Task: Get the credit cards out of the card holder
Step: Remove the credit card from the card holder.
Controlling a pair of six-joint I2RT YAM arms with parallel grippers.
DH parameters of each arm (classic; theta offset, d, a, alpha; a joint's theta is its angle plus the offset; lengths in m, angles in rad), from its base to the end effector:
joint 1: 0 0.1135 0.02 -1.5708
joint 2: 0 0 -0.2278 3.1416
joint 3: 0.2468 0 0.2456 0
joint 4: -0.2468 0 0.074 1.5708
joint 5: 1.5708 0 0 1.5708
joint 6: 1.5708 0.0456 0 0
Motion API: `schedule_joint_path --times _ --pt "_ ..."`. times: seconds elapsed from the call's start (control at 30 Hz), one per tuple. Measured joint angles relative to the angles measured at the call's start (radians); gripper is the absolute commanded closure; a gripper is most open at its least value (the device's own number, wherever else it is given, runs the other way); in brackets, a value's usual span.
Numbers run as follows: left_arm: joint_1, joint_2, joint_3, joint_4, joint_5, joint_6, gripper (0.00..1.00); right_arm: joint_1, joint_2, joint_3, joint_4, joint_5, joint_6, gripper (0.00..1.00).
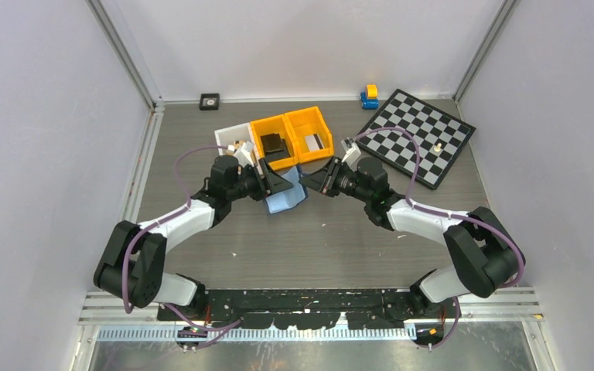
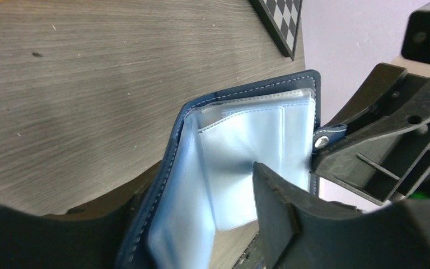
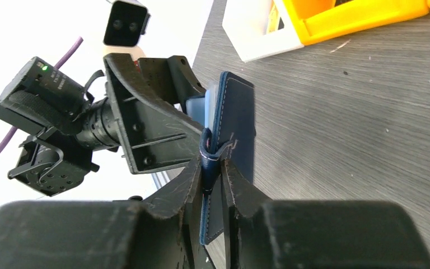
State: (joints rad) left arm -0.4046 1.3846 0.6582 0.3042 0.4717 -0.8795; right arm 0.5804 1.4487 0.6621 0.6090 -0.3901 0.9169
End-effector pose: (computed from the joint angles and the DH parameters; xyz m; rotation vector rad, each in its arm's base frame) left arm 0.2679 -0.1373 0.1771 -0.1817 2.1794 -1.2532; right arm 0.2558 0.1885 0.1929 0.0088 1.9662 1.3852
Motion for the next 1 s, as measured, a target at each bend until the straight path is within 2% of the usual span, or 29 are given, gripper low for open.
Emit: schedule_joint_path --times 0.17,0.3,0.37,0.57,0.83,1.0 --pt "0.0 0.0 0.0 -0.002 0.0 0.002 0.67 0.001 -0.002 0.0 0.02 -0.001 0.003 0.75" --pt "0.0 -0.001 0.0 -0.002 0.0 0.002 0.72 0.0 -0.002 0.0 0.009 -0.001 0.006 0.66" --pt "0.001 -0.004 0.0 -0.002 0.0 0.001 0.73 -0.003 -0.002 0.0 -0.002 -0.001 0.009 0.67" --pt "0.015 -0.039 -0.002 -0.001 0.0 0.002 0.77 -0.016 0.01 0.008 -0.011 -0.005 0.018 0.87" --pt "0.033 -0.047 -0.016 0.028 0.013 -0.01 0.81 -0.021 0.023 0.02 -0.004 -0.021 0.028 1.0" --pt "0.04 -0.047 -0.021 0.039 0.021 -0.018 0.66 -0.021 0.031 0.028 -0.005 -0.027 0.029 1.0"
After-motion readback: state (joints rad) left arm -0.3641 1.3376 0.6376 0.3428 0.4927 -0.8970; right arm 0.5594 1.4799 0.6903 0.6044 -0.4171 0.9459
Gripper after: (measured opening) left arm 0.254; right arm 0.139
